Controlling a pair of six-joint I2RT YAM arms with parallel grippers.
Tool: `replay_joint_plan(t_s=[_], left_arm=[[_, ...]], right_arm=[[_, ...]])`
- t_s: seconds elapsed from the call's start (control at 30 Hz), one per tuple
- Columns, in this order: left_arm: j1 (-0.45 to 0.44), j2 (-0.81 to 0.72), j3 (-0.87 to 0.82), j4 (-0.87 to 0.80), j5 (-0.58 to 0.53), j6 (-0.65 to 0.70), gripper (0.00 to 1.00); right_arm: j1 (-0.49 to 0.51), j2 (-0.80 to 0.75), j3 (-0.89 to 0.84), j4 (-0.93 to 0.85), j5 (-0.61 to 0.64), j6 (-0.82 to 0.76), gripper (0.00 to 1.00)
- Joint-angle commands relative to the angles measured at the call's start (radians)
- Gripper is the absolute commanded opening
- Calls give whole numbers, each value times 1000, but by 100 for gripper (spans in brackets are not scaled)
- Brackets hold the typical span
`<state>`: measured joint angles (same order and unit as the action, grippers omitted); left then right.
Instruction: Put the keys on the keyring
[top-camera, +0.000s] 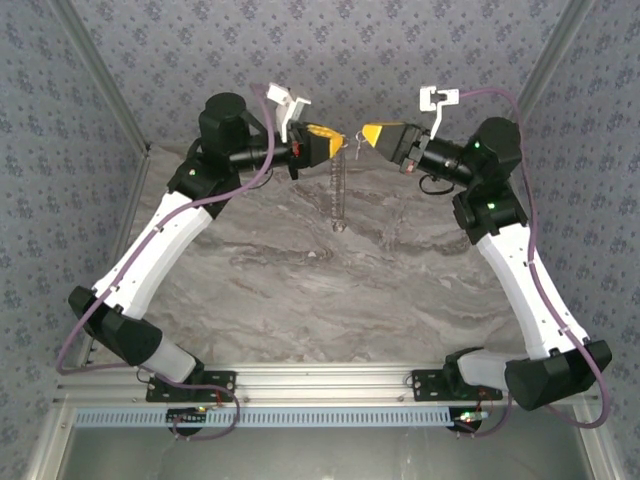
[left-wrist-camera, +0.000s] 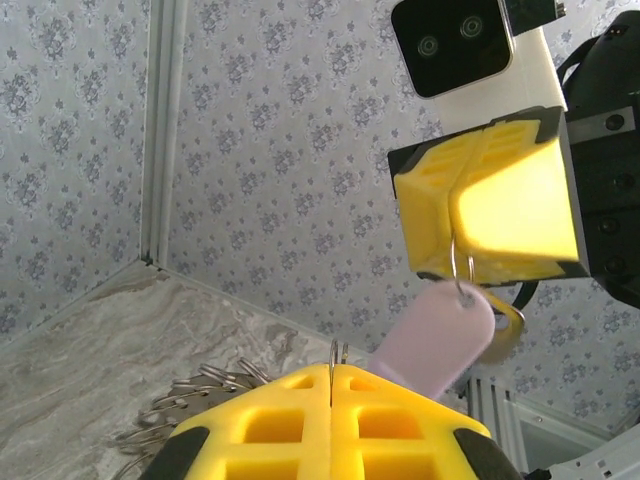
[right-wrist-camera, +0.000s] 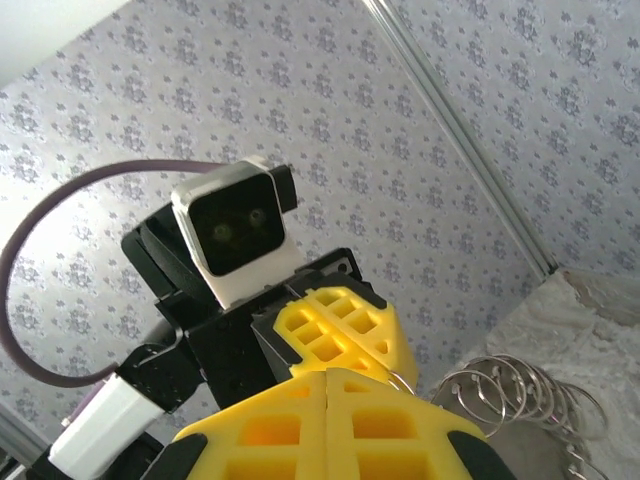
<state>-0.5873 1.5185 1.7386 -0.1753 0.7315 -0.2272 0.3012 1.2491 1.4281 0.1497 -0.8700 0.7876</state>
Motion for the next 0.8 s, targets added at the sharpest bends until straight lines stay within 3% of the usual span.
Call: replay_joint_plan(t_s=[0.0, 0.23, 0.77], left_arm=[[-11, -52, 39, 14, -28, 38, 0], [-32, -64, 38, 9, -32, 35, 0], [-63, -54, 45, -2, -40, 32, 0]], right_arm=[[20, -13, 50, -110, 23, -110, 0], [38, -38, 57, -200, 77, -200, 0], [65, -44, 77, -199, 112, -220, 0]])
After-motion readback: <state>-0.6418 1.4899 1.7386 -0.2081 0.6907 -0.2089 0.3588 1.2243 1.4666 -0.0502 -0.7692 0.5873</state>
